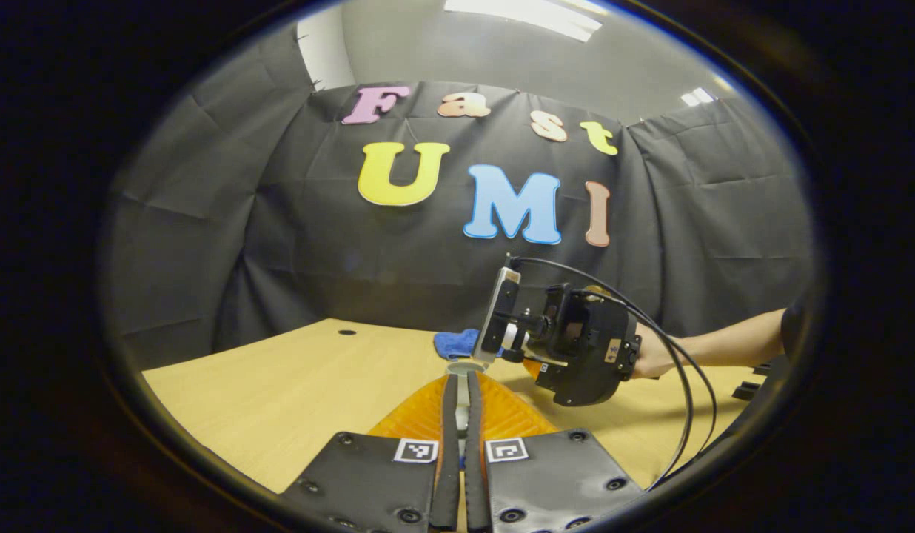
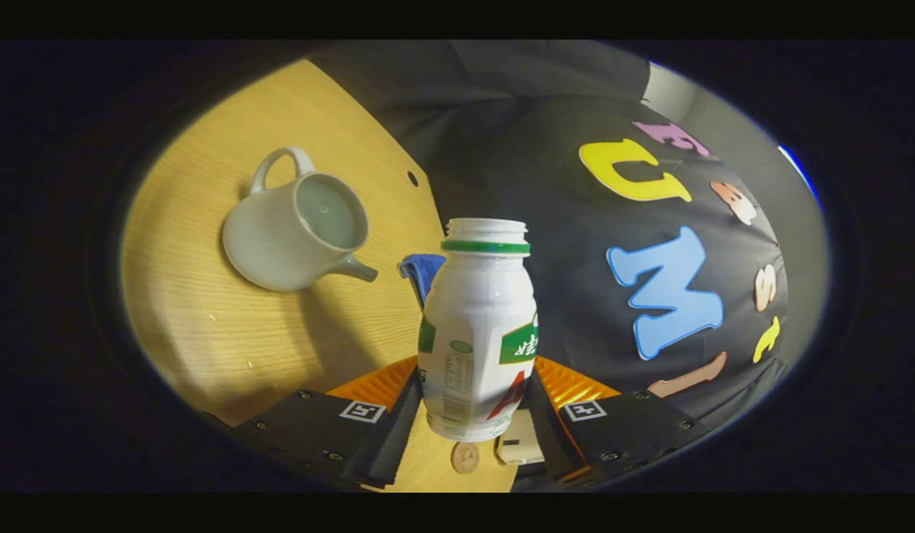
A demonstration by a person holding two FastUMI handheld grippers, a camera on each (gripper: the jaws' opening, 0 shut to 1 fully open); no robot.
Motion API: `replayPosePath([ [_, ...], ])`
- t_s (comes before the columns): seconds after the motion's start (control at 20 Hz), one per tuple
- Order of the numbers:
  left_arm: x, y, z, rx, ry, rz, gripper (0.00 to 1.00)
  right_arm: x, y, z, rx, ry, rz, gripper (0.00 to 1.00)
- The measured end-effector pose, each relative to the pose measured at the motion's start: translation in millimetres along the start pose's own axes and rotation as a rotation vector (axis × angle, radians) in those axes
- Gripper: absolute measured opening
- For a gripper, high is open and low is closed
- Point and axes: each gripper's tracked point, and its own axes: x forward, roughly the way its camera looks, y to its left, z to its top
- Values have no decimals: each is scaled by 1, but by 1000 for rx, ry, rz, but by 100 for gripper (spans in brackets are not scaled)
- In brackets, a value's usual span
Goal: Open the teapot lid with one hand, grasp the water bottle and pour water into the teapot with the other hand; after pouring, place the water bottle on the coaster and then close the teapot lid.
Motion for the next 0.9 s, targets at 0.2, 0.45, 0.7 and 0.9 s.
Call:
replayPosePath([
  [0.2,1,4,0,12,0,13,13,-1,-1,7,-105,-22,-32,72],
  [0.45,-1,8,1,14,0,22,13,-1,-6,13,-235,-32,-66,72],
  [0.7,-1,7,1,19,2,23,13,-1,-10,18,-348,-44,-99,72],
  [0.9,-1,9,2,24,0,28,13,-1,-14,20,-413,-48,-132,72],
])
